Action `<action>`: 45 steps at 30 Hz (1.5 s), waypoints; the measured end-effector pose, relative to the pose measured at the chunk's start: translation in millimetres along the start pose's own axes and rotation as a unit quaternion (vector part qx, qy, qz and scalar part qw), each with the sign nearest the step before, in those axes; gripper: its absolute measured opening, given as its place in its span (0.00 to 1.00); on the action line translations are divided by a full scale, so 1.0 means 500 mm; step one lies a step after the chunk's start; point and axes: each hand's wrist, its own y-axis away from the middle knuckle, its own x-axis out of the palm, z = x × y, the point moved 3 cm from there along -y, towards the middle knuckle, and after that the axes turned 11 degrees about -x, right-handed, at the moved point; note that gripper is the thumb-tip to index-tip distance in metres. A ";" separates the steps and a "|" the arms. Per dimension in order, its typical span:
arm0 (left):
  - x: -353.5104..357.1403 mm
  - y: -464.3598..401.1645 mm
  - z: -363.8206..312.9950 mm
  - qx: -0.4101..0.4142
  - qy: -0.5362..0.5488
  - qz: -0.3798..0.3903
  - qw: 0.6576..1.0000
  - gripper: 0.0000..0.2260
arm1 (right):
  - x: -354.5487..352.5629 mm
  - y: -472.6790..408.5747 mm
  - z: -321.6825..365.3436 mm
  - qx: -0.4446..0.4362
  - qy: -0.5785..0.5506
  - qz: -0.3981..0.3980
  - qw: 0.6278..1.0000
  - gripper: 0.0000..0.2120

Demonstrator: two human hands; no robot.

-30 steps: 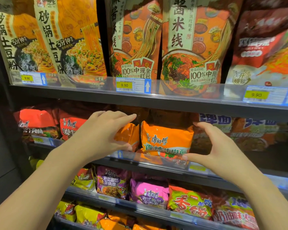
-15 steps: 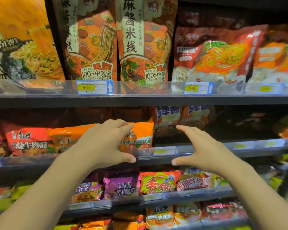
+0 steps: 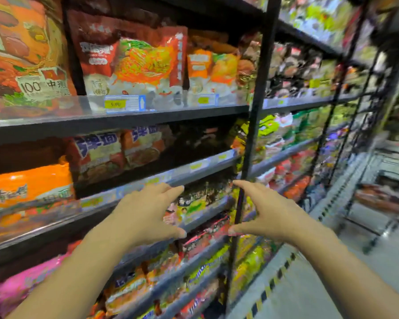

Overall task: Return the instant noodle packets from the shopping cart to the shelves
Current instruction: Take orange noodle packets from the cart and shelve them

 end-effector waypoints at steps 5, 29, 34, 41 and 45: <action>0.016 -0.105 -0.235 0.080 -0.004 0.015 0.997 0.46 | -0.020 0.125 -0.198 0.082 -0.001 0.009 0.997 0.57; 0.159 -0.683 -1.228 0.227 -0.011 0.106 0.968 0.49 | -0.111 0.435 -1.156 0.369 0.021 0.065 0.927 0.57; 0.196 -0.861 -1.376 0.263 0.005 0.113 0.958 0.48 | -0.106 0.385 -1.345 0.391 0.014 0.052 0.919 0.58; 0.208 -1.136 -1.601 0.298 0.028 0.093 0.950 0.46 | -0.150 0.282 -1.630 0.432 0.036 0.040 0.900 0.54; 0.233 -1.261 -1.725 0.313 0.047 0.087 0.945 0.44 | -0.143 0.240 -1.776 0.454 0.013 0.055 0.889 0.54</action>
